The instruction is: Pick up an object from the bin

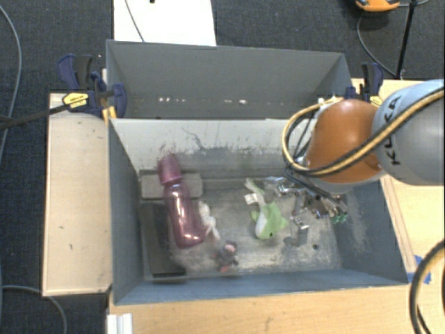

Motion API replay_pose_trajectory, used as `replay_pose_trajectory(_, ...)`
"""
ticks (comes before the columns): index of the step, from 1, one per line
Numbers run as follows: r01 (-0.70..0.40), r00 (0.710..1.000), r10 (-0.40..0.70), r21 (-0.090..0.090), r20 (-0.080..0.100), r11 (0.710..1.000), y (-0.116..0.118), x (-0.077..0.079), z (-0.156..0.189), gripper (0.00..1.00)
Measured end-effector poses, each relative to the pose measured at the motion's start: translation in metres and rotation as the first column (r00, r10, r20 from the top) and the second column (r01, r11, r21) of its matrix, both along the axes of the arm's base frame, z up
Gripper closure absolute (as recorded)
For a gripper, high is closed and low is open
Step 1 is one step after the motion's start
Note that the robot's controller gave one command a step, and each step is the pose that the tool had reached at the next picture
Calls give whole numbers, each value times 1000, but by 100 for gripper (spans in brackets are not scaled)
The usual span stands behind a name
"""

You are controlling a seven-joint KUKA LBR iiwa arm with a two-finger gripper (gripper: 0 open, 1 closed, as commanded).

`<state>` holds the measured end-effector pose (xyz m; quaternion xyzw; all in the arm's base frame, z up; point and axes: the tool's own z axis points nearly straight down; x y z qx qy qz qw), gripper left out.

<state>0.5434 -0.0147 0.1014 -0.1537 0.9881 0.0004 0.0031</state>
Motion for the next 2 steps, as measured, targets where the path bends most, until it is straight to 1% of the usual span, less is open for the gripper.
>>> replay_pose_trajectory(1,-80,997,80,-1,7,997,-10,4,-1,0)
replay_pose_trajectory(2,52,999,-52,1,7,999,3,19,-16,100)
